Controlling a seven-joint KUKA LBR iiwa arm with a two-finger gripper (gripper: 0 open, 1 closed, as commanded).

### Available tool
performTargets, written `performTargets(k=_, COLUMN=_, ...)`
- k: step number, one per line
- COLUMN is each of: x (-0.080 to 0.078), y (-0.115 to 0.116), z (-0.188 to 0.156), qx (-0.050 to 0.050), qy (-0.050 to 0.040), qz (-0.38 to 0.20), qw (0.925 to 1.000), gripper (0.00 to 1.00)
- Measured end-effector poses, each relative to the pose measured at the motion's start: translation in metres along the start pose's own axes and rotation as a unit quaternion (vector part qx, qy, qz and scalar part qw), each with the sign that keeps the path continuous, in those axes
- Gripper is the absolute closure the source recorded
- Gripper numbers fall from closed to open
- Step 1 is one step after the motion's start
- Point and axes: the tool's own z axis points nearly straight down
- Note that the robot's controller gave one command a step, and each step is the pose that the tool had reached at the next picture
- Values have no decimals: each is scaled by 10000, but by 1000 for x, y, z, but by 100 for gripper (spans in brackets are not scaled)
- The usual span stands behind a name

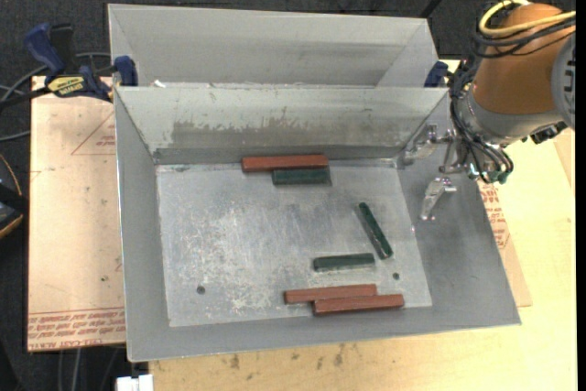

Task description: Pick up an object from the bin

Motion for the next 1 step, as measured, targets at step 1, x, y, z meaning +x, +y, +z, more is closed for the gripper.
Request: performTargets(k=1, x=-1, y=0, z=-1, qx=2, qy=-10, qz=-7, qw=10000, gripper=0)
